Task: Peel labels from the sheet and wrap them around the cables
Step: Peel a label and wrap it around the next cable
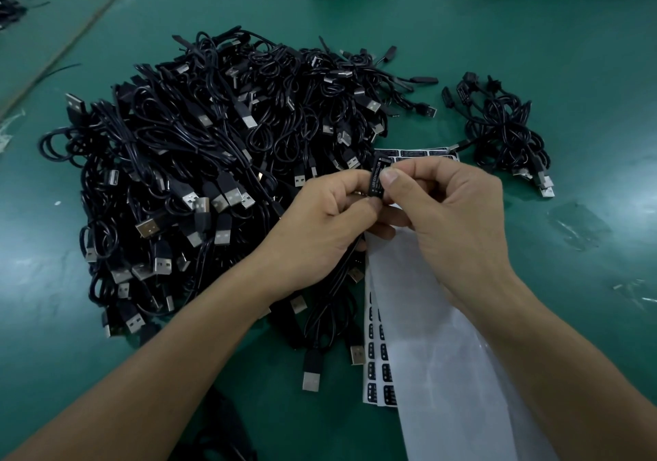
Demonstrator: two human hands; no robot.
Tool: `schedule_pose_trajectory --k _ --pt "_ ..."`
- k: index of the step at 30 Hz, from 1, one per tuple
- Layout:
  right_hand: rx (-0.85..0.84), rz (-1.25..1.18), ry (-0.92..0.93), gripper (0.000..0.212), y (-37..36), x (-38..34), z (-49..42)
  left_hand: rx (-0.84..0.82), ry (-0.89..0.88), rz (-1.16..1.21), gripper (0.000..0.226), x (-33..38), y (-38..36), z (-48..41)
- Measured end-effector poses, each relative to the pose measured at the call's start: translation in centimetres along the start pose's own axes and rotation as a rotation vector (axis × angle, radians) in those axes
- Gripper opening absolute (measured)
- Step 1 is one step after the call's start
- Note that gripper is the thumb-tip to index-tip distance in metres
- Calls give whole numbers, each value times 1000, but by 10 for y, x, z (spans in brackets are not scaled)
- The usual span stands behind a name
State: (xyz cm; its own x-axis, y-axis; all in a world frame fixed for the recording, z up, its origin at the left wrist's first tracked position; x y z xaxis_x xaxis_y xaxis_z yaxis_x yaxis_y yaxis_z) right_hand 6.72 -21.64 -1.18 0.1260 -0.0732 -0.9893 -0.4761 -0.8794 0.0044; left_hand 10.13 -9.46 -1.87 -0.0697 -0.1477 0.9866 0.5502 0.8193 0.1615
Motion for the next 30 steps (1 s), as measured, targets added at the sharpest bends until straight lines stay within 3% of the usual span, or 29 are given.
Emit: schedule_pose_trajectory --k 30 --pt "16 -1 11 12 0 2 -1 -4 -4 31 14 0 -2 -1"
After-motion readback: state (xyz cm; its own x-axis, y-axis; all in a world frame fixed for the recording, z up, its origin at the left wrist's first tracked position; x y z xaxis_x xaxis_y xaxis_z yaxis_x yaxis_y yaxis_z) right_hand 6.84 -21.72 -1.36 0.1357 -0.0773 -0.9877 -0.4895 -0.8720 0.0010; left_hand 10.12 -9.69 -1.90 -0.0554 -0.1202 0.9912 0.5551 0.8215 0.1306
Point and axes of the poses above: each hand's wrist, its own z-axis away from the middle knuckle, its own y-axis out of the back of the hand, x = y × z, the point moved 9 cm from there along -z, towards the middle knuckle, and after that the axes turned 4 degrees about x, right-handed, at the moved point
